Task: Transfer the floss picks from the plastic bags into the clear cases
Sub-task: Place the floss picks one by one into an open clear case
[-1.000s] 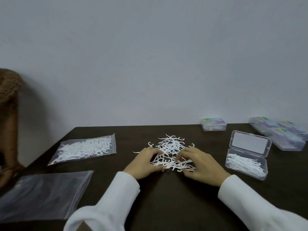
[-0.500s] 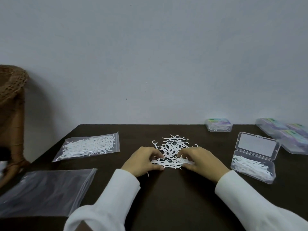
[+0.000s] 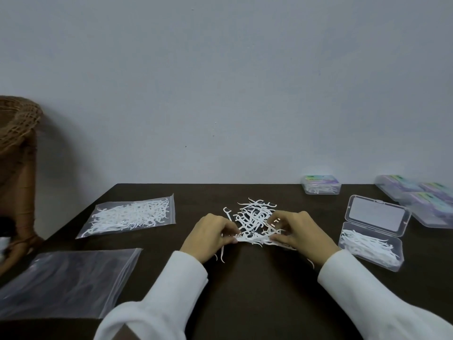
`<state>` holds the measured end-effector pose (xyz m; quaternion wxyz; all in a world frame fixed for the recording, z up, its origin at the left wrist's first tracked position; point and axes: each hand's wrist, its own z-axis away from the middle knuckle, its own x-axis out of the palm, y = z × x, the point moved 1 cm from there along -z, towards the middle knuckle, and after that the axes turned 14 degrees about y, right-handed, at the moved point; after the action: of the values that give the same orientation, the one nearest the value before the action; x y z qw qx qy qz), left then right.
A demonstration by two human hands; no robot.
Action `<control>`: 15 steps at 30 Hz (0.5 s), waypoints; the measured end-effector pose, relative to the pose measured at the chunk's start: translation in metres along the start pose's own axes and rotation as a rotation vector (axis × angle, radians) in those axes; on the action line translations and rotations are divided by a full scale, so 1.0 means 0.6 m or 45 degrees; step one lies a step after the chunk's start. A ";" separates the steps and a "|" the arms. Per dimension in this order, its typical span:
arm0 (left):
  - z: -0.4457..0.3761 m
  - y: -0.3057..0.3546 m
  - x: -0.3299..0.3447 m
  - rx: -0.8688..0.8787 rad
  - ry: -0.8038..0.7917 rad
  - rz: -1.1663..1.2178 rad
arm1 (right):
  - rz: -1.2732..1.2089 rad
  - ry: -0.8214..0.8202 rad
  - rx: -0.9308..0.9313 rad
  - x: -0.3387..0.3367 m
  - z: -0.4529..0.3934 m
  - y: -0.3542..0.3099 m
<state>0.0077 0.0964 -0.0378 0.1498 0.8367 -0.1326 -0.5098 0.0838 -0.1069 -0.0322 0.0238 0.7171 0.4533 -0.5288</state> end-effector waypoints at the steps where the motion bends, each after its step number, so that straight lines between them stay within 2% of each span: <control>1: 0.000 0.000 -0.001 -0.013 0.023 0.013 | -0.009 0.011 0.010 -0.001 -0.001 0.000; 7: 0.001 0.001 -0.001 -0.153 0.124 0.234 | -0.123 0.074 0.071 -0.011 -0.001 0.002; 15: 0.002 0.015 -0.006 -0.284 0.336 0.513 | -0.224 0.277 0.126 -0.049 0.000 0.017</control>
<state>0.0042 0.0895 -0.0319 0.3556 0.8310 -0.2190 -0.3676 0.0899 -0.1313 -0.0141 -0.1072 0.7280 0.4877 -0.4697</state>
